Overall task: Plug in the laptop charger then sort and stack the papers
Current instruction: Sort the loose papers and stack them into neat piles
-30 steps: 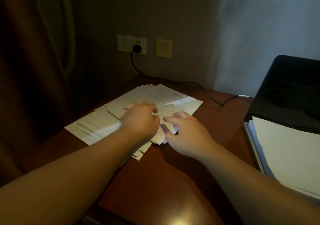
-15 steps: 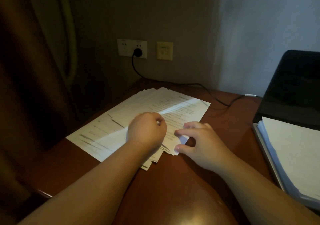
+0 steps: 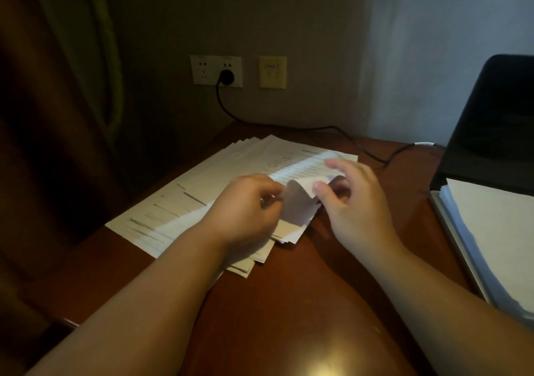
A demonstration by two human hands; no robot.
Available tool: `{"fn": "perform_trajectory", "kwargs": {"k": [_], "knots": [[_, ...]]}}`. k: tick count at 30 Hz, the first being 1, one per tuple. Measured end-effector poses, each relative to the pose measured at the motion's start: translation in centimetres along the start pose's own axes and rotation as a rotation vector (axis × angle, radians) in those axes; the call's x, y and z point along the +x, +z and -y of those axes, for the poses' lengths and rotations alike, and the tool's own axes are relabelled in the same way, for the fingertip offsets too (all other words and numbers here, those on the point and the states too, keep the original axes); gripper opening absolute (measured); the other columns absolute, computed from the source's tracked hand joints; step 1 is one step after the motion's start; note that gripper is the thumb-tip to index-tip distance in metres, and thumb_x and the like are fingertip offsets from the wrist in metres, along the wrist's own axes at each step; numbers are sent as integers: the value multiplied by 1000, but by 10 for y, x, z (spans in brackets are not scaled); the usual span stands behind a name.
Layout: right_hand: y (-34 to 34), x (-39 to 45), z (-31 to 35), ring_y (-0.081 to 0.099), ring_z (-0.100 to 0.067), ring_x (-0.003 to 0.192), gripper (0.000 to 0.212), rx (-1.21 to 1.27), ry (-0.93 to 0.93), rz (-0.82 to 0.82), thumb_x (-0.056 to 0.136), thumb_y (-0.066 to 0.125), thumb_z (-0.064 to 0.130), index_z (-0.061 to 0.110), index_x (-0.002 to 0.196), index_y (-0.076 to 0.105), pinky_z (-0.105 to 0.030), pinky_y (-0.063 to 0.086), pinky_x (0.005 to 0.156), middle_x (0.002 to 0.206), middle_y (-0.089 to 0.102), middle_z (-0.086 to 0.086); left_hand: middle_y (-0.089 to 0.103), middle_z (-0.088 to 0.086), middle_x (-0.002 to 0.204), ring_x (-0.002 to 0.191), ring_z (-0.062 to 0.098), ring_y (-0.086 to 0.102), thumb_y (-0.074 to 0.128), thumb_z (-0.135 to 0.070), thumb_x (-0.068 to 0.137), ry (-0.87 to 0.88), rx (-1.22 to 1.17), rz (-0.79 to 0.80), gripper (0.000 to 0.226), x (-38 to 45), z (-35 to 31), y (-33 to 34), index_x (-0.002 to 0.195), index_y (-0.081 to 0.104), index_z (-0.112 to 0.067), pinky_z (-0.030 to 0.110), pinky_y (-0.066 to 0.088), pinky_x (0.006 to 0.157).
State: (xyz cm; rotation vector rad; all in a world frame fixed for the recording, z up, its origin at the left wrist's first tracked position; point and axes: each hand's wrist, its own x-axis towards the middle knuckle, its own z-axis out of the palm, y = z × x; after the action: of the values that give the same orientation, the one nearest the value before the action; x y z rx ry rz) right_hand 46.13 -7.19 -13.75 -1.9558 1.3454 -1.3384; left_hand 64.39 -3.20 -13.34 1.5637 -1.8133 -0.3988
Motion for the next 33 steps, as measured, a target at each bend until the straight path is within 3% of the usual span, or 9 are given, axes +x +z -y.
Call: {"fn": "perform_trajectory", "kwargs": {"k": [4,7,9,12,16,19,22,26,33], "knots": [[-3,-1,4,54,-8,84,23,40,48,-46,91,56,5,27,96,51,-6,40,62,101,52,6,53,-26,90,88,-7,51,57,-24,100,-58,-90,-197,21,4,-5,0,98,59,-45,4,43,63],[-3,-4,2,57,-9,83,25,-113,11,170,86,60,5,29,87,53,-14,43,61,92,57,10,56,-19,99,92,3,55,59,-24,99,-135,-220,-326,16,4,-2,1,102,66,-38,13,54,68],[-2,-6,3,55,-3,101,17,-237,-77,314,87,67,22,33,98,60,-15,43,78,105,59,18,59,-17,107,97,2,56,61,-23,98,-148,-237,-384,15,7,-1,2,105,71,-31,25,58,80],[-2,-8,6,41,0,127,47,-336,-100,483,87,67,46,34,131,56,-21,39,100,138,48,20,58,-17,113,102,3,58,62,-22,97,-181,-274,-419,19,10,4,2,111,73,-28,30,60,84],[-3,-9,8,38,-2,130,57,-463,-159,583,86,65,53,33,138,52,-18,33,95,143,45,18,57,-18,107,96,2,58,61,-22,98,-172,-253,-403,21,8,0,2,113,63,-38,12,56,67],[0,-8,3,40,0,127,50,-413,-147,538,86,67,50,34,133,59,-17,33,95,137,48,20,49,-22,108,93,0,52,63,-18,97,-132,-240,-378,42,8,-6,0,118,43,-48,2,43,51],[5,-7,-2,49,0,116,39,-361,-160,492,86,69,47,33,122,67,-21,44,93,121,57,22,44,-19,119,107,3,51,64,-14,96,-117,-175,-371,59,10,-5,-4,131,32,-49,8,49,62],[7,-5,-5,56,-2,96,15,-241,-173,347,86,72,37,30,98,75,-26,50,82,98,65,17,50,-28,122,107,-13,47,54,-2,98,-13,-223,-238,46,3,1,-2,119,60,-42,16,55,86],[8,2,-4,47,-10,111,16,-209,-113,91,80,78,36,30,94,75,-9,31,81,110,54,15,54,-19,104,103,-1,51,55,-28,92,123,-124,41,26,6,6,-14,112,69,-37,17,44,79]]}}
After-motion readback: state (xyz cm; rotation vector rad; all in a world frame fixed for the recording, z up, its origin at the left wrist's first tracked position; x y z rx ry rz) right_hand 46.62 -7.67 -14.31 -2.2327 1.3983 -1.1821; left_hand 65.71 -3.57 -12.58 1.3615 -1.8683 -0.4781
